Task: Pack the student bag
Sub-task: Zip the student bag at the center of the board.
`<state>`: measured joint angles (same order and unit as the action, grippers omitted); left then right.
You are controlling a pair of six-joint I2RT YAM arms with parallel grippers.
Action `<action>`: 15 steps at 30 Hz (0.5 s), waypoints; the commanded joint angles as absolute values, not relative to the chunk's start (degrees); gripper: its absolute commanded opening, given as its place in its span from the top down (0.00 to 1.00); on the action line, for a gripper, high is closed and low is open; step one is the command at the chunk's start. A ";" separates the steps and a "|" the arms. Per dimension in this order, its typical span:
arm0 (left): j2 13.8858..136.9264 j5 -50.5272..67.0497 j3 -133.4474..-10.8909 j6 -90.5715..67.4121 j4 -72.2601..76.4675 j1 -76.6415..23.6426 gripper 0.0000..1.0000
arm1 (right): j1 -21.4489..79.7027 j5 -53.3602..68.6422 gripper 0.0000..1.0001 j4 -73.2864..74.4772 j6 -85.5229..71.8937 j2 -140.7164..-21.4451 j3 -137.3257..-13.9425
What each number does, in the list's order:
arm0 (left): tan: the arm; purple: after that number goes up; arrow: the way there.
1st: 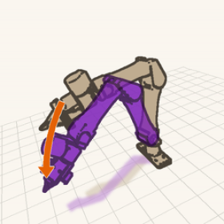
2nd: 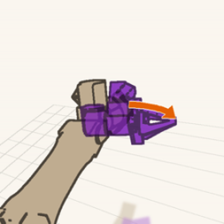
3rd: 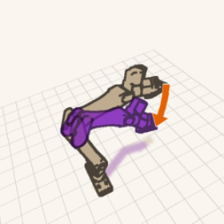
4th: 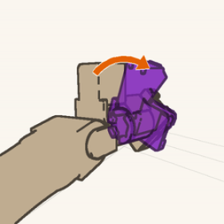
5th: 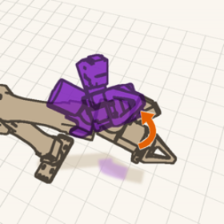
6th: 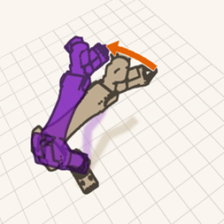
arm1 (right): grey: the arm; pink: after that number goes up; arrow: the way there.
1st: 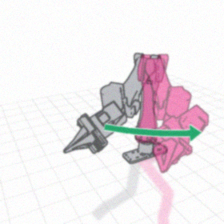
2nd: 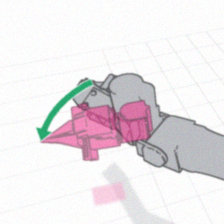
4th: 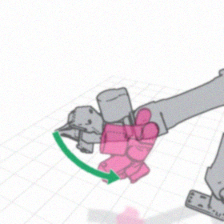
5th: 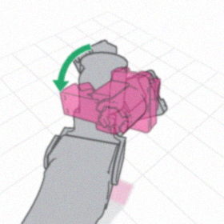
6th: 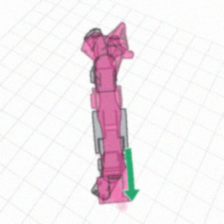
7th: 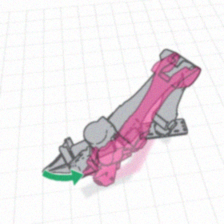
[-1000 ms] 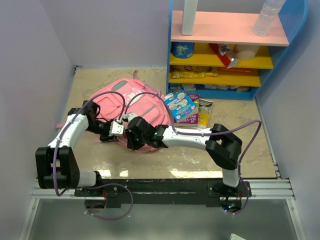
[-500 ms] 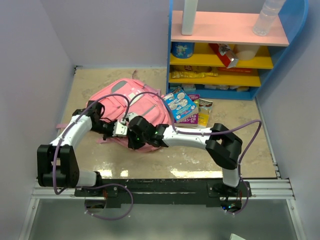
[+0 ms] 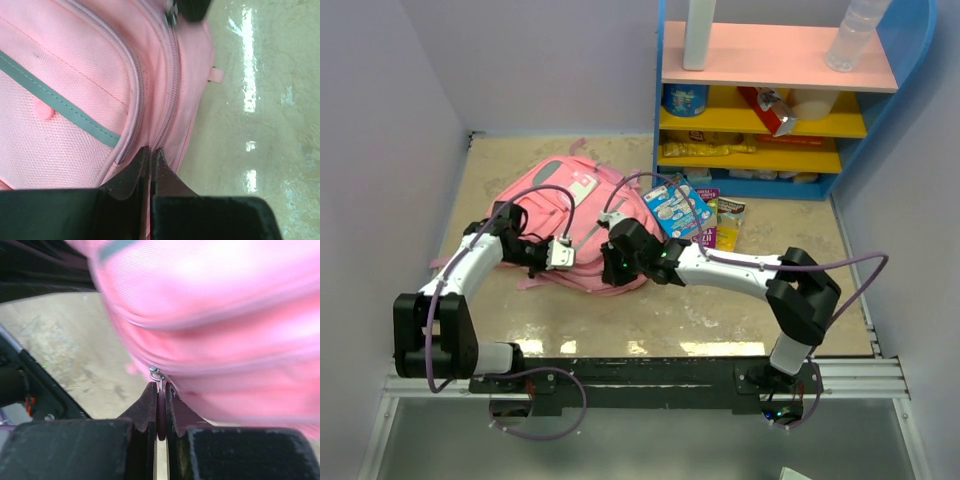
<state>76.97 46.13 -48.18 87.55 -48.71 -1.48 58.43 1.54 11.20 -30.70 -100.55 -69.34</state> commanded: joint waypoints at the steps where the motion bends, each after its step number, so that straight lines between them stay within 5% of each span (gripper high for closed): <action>1: 79.10 39.81 -49.48 87.10 -50.09 3.51 1.00 | 55.37 -1.85 1.00 14.15 -28.21 -94.05 -65.67; 15: 77.34 35.60 -51.24 102.12 -63.63 8.69 1.00 | 47.74 -2.37 1.00 15.55 -23.56 -96.06 -67.23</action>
